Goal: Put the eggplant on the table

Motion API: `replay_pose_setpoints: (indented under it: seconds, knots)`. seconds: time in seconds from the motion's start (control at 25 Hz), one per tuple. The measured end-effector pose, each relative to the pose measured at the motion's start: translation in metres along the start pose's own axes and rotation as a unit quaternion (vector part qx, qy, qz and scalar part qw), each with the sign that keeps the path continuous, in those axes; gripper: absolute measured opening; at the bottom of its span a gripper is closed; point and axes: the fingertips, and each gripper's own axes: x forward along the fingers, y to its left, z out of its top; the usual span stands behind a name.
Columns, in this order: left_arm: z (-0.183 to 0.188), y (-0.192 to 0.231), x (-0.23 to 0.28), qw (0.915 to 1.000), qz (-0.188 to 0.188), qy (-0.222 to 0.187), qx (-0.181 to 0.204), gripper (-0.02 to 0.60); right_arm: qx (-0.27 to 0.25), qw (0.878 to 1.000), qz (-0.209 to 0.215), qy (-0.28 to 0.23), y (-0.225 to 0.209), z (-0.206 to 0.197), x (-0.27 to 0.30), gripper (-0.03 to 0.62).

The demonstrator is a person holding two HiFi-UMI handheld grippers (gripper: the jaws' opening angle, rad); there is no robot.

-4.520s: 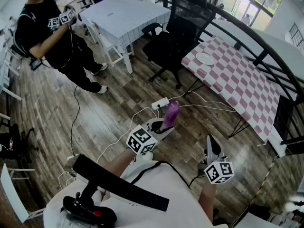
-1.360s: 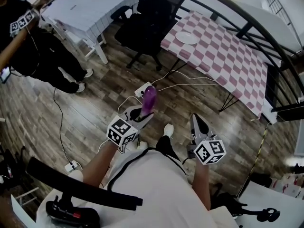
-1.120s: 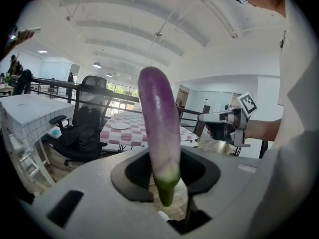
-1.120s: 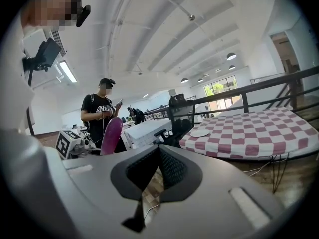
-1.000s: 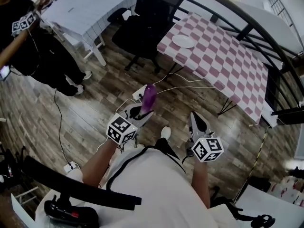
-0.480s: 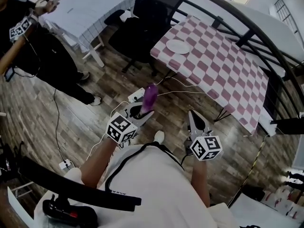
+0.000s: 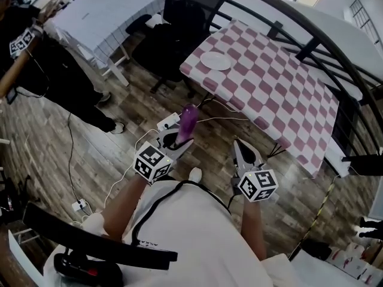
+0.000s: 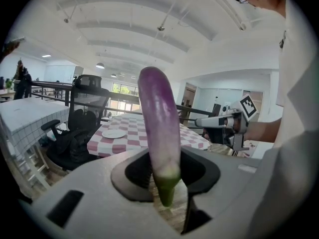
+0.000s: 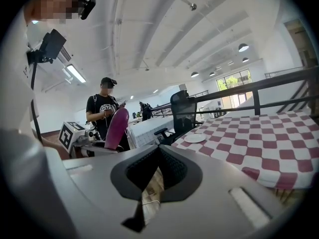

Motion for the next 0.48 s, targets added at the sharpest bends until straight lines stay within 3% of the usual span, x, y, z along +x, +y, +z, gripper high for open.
replay_pose_setpoints:
  seconds: [0.48]
  knots:
    - [-0.005,0.009,0.021,0.9995,0.025,0.006,-0.017,0.129,0.001,1.0,0.007,0.01,-0.033,0.0,-0.002,0.006]
